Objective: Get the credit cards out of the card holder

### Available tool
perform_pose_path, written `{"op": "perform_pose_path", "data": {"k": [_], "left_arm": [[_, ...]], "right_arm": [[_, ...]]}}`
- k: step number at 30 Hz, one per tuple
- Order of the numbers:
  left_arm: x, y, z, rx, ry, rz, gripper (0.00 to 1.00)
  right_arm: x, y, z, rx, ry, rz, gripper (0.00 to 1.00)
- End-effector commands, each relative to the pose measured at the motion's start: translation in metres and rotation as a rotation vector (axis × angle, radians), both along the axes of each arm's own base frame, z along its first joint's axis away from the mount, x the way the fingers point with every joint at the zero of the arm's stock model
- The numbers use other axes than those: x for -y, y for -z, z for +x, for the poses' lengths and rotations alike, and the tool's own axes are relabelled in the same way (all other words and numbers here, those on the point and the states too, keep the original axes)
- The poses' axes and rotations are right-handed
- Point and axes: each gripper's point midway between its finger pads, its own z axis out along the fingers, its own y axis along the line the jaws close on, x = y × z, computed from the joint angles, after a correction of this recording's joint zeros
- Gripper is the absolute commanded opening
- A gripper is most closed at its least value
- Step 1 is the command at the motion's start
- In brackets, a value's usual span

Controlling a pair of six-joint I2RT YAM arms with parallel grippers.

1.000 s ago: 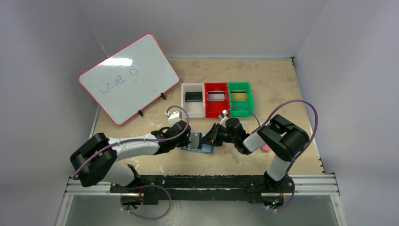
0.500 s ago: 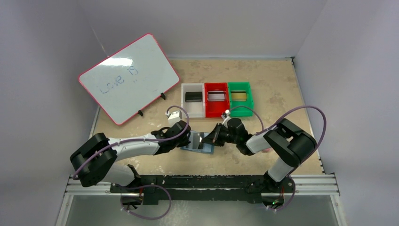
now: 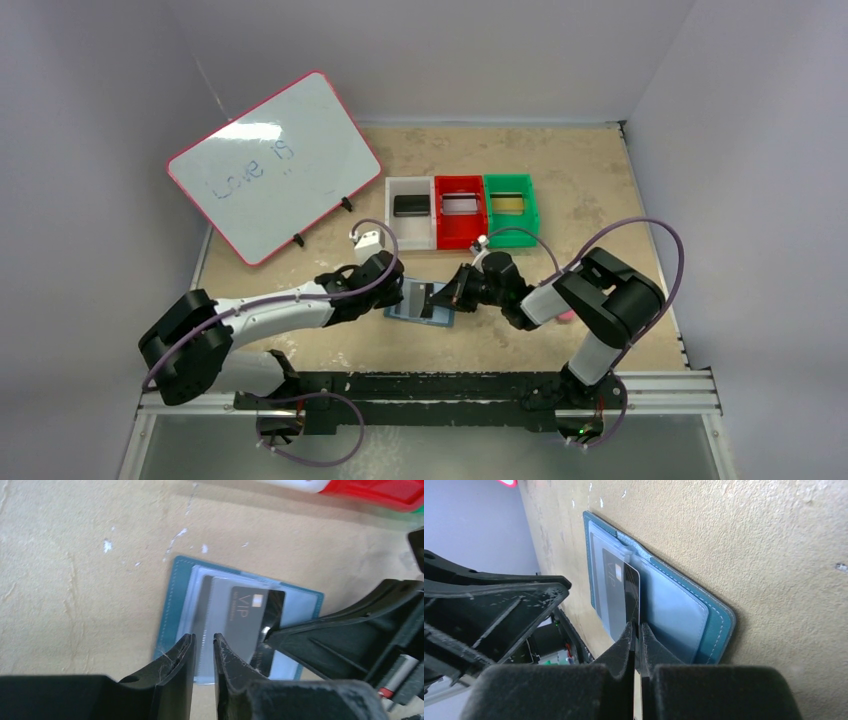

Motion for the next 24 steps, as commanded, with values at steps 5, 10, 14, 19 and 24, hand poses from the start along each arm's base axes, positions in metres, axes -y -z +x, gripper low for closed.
{"op": "perform_pose_path", "data": {"k": [5,10,14,19,24], "left_arm": [[0.047,-0.011,-0.004,-0.016,0.202,-0.116,0.18],[0.022,0.019,-0.011,-0.057,0.155,-0.011,0.13],[0.017,0.026,-0.014,-0.066,0.181,0.026,0.10],[0.006,0.037,-0.018,-0.082,0.204,0.103,0.07],[-0.002,0.044,-0.021,-0.099,0.187,0.123,0.06]], "right_arm": [[0.011,0.012,0.005,-0.008,0.051,-0.068,0.00],[0.010,0.012,0.007,-0.004,0.046,-0.068,0.00],[0.011,0.010,0.006,-0.005,0.057,-0.060,0.00],[0.008,-0.003,0.009,0.022,0.068,-0.015,0.16],[0.002,-0.014,0.012,0.049,0.069,0.041,0.19]]}}
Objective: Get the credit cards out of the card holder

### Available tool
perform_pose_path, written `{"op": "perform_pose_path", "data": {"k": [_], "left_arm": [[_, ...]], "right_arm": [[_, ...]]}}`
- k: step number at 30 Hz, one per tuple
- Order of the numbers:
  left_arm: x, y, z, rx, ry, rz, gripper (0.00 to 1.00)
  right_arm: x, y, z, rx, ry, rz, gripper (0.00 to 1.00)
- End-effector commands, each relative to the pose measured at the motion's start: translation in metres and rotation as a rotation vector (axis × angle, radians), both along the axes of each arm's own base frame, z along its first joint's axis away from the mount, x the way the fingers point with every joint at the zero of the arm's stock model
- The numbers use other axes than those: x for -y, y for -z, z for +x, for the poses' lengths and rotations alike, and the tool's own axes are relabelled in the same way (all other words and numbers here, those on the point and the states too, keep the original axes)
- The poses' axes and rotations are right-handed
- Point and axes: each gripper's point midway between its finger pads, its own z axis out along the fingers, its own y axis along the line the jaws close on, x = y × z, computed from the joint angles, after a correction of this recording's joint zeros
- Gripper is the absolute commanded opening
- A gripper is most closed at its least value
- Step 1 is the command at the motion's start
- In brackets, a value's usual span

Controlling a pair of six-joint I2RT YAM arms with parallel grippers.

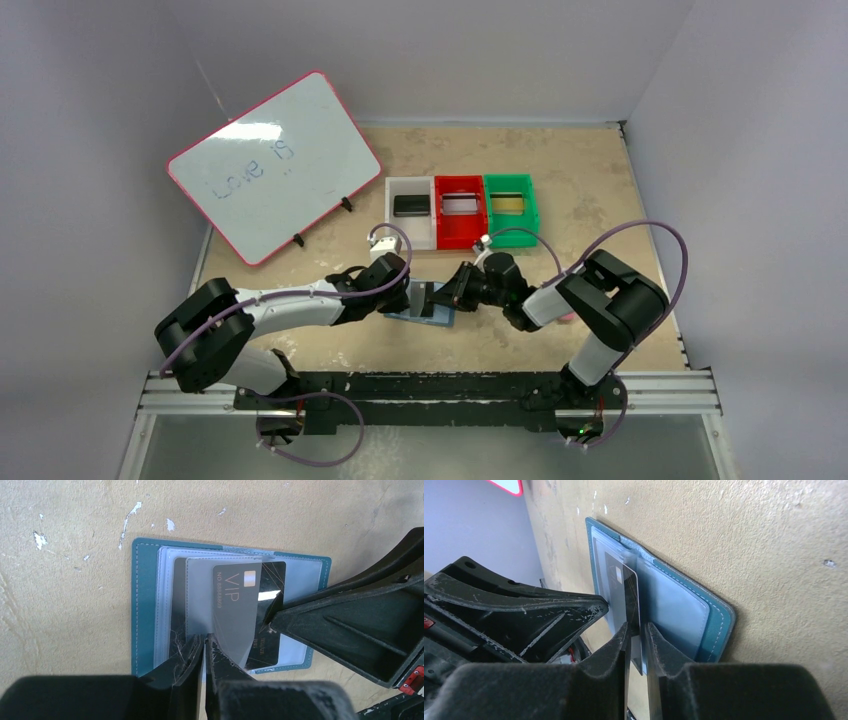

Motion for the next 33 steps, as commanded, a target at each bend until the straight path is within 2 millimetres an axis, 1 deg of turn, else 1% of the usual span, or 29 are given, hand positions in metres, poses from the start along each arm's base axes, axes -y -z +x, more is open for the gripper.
{"op": "perform_pose_path", "data": {"k": [1,5,8,10,11,12,15,18,20,21,24,28,33], "left_arm": [[-0.024,0.025,-0.012,-0.042,0.007,0.116,0.06],[-0.024,0.026,-0.012,-0.044,0.003,0.117,0.05],[-0.025,0.026,-0.011,-0.041,-0.003,0.118,0.05],[-0.024,0.025,-0.010,-0.039,-0.008,0.115,0.04],[-0.025,0.025,-0.010,-0.038,-0.011,0.117,0.04],[-0.025,0.025,-0.010,-0.039,-0.012,0.118,0.04],[-0.026,0.025,-0.009,-0.038,-0.018,0.120,0.04],[-0.028,0.026,-0.010,-0.040,-0.028,0.129,0.03],[-0.031,0.026,-0.009,-0.038,-0.037,0.139,0.03],[-0.032,0.026,-0.009,-0.038,-0.042,0.144,0.03],[-0.032,0.024,-0.008,-0.033,-0.046,0.141,0.03],[-0.030,0.021,-0.007,-0.028,-0.049,0.129,0.03],[-0.026,0.015,-0.005,-0.019,-0.046,0.112,0.03]], "right_arm": [[-0.001,-0.013,0.009,0.052,0.031,0.051,0.19],[-0.008,-0.016,0.008,0.062,0.002,0.088,0.18],[-0.010,-0.015,0.007,0.065,-0.012,0.101,0.21],[-0.009,-0.010,0.007,0.045,-0.003,0.091,0.25],[-0.010,-0.008,0.007,0.039,-0.002,0.089,0.24],[-0.009,-0.007,0.007,0.035,-0.002,0.088,0.22],[-0.009,-0.008,0.006,0.040,-0.001,0.103,0.09],[-0.006,-0.011,0.004,0.049,0.011,0.106,0.00],[-0.001,-0.010,0.004,0.050,0.028,0.088,0.00],[0.003,-0.005,0.002,0.036,0.035,0.063,0.00],[0.012,0.000,-0.001,0.026,0.045,0.014,0.00],[0.019,0.003,-0.005,0.015,0.046,-0.010,0.00],[0.021,-0.002,-0.005,0.028,0.049,-0.004,0.00]]}}
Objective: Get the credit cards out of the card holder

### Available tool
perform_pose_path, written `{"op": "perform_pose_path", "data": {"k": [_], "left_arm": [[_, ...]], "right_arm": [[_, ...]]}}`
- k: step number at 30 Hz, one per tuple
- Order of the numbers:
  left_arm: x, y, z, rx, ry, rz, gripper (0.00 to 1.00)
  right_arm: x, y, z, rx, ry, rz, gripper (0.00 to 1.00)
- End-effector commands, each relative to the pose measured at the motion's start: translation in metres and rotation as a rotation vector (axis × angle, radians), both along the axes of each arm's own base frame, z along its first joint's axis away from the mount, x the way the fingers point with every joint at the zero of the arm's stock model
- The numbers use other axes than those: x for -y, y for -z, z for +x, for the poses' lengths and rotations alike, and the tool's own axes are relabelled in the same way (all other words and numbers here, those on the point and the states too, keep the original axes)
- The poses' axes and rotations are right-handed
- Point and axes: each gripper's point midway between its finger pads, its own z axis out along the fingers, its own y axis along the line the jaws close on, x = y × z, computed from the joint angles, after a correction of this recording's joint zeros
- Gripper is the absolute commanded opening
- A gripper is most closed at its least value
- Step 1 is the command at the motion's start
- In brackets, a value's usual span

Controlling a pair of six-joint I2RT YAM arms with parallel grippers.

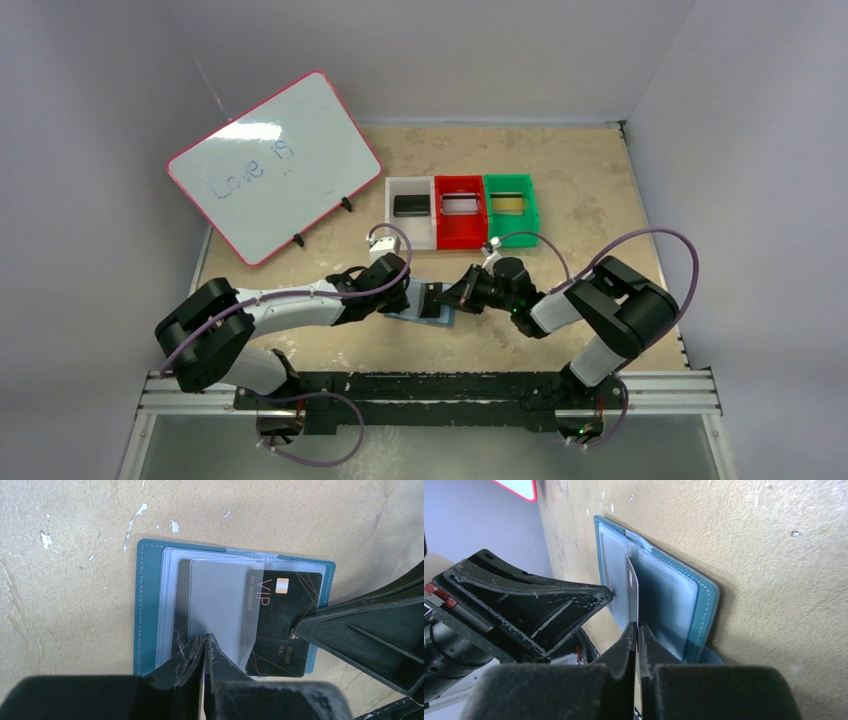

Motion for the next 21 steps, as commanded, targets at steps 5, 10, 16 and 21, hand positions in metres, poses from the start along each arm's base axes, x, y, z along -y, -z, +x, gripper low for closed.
{"op": "perform_pose_path", "data": {"k": [5,10,16,21], "left_arm": [[-0.021,0.008,-0.005,-0.012,-0.018,0.089,0.04],[-0.014,0.005,-0.006,-0.015,0.011,0.069,0.04],[-0.014,0.004,-0.005,-0.012,0.009,0.070,0.04],[-0.019,0.004,-0.005,-0.011,-0.005,0.086,0.04]], "right_arm": [[0.008,-0.001,0.005,0.031,0.022,-0.049,0.00],[0.001,-0.007,0.008,0.045,-0.005,-0.026,0.10],[-0.008,-0.013,0.016,0.066,-0.010,0.008,0.11],[-0.003,-0.016,0.014,0.069,0.007,0.008,0.00]]}}
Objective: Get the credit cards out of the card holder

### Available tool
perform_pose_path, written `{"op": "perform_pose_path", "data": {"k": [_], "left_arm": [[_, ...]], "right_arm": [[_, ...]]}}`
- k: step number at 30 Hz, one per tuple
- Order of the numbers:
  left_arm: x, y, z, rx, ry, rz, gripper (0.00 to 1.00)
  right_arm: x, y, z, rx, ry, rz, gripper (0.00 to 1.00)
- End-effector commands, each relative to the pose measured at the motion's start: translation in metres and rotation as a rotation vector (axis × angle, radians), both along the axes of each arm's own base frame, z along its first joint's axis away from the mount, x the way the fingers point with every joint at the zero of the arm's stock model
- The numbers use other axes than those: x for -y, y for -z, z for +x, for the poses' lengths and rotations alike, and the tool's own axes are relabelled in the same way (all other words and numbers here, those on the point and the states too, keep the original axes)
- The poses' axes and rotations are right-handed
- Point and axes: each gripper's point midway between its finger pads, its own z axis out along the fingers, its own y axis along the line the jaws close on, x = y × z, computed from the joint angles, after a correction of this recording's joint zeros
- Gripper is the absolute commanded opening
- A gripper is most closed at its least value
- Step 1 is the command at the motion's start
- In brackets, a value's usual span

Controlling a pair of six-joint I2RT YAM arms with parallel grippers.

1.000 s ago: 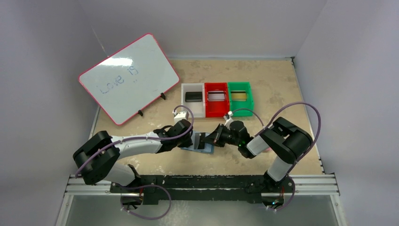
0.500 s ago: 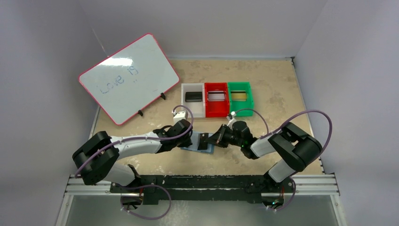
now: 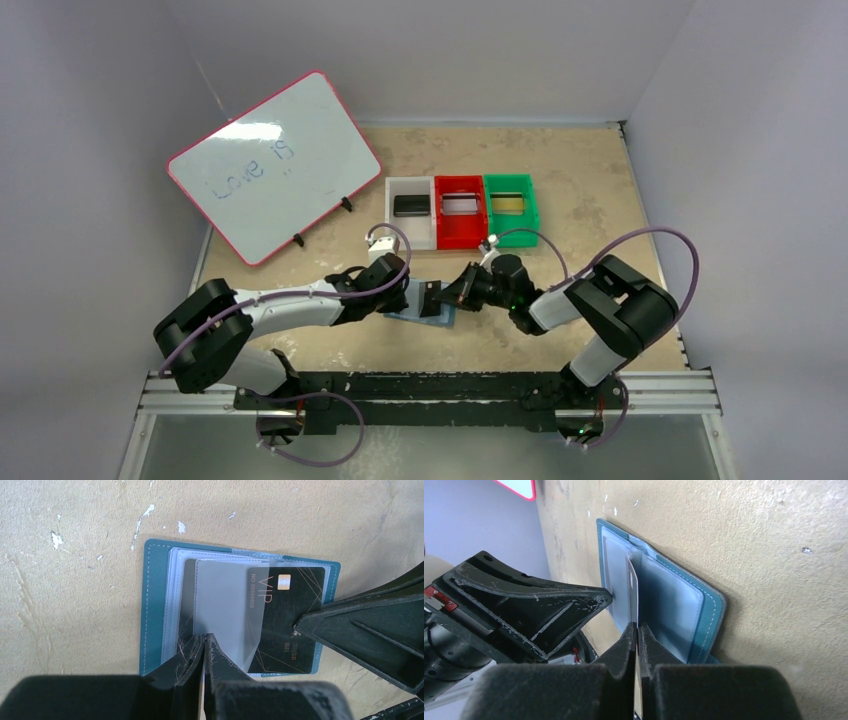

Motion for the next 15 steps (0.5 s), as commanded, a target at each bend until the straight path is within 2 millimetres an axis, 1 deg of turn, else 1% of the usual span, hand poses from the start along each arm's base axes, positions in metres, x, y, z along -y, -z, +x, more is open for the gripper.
{"op": "perform_pose_path", "data": {"k": [1,6,8,11,15], "left_arm": [[-0.017,0.005,-0.004,-0.014,-0.007,0.078,0.04],[-0.019,-0.001,-0.002,0.005,-0.026,0.072,0.04],[-0.017,-0.006,0.000,0.013,-0.034,0.058,0.04],[-0.013,-0.014,0.002,0.028,-0.034,0.030,0.06],[-0.007,-0.029,0.007,0.055,-0.033,-0.006,0.11]], "right_arm": [[0.000,-0.014,0.008,0.052,0.022,0.013,0.00],[0.021,-0.007,0.008,0.036,0.088,-0.101,0.00],[0.030,-0.011,0.010,0.052,0.117,-0.141,0.00],[0.039,-0.028,0.014,0.123,0.136,-0.172,0.00],[0.042,-0.061,0.020,0.272,0.129,-0.157,0.00]]}}
